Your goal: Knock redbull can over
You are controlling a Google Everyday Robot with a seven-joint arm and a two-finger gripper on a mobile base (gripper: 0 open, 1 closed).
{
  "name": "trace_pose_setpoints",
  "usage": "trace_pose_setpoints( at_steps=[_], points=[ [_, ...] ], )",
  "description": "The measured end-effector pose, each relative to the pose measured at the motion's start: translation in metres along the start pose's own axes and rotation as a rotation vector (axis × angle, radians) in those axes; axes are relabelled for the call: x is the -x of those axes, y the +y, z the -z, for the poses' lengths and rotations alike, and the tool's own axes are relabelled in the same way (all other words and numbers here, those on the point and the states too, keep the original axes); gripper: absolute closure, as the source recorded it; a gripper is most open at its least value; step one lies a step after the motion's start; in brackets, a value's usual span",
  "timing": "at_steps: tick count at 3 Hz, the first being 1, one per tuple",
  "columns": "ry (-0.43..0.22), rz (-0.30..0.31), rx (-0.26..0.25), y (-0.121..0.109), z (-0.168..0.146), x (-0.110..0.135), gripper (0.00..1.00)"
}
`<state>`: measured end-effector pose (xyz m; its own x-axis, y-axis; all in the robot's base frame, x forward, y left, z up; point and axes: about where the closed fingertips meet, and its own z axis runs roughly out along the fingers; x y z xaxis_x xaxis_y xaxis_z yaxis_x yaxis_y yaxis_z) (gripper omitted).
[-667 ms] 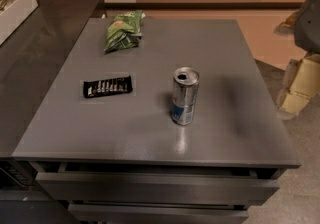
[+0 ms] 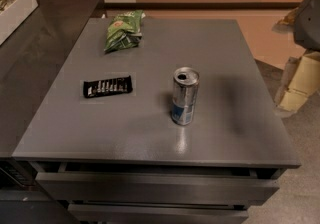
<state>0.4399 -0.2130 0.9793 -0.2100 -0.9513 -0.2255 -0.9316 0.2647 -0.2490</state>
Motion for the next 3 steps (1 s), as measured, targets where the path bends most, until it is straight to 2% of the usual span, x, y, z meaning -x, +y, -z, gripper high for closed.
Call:
trace_pose_setpoints(
  at_steps=[2, 3],
  points=[
    [-0.132, 0.025, 0.010, 0.003, -0.006, 0.037, 0.00],
    [-0.203, 0.020, 0.029, 0.005, -0.022, 0.055, 0.00]
  ],
)
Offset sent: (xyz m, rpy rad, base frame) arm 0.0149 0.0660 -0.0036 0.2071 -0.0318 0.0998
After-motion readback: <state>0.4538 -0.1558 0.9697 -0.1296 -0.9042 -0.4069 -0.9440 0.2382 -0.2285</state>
